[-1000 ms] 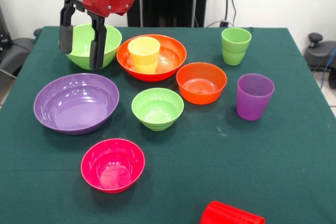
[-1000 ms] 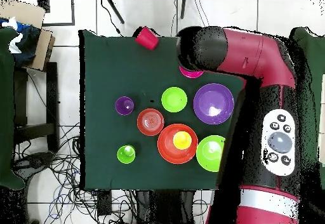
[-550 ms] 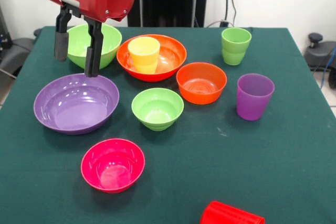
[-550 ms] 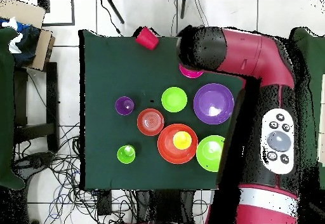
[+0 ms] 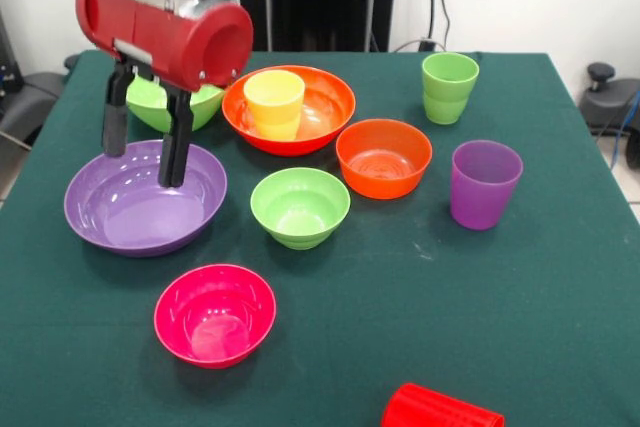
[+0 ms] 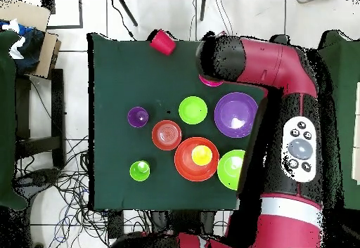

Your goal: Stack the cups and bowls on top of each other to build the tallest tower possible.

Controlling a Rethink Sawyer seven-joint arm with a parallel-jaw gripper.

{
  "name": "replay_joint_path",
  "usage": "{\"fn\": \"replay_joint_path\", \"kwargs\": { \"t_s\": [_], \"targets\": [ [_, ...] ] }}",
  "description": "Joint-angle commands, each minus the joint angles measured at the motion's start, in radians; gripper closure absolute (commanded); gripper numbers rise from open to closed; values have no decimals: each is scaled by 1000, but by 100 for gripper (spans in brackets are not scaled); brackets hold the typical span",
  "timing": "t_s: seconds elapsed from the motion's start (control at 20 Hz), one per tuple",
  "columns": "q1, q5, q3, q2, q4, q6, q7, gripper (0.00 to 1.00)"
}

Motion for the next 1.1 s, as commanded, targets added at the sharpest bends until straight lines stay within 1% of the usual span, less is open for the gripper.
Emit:
{"fn": "replay_joint_path", "kwargs": {
  "t_s": [0.05, 1.1],
  "targets": [
    [38, -52, 19, 98, 74, -52, 23, 0],
    [68, -26, -25, 124, 59, -77, 34, 0]
  ]
}}
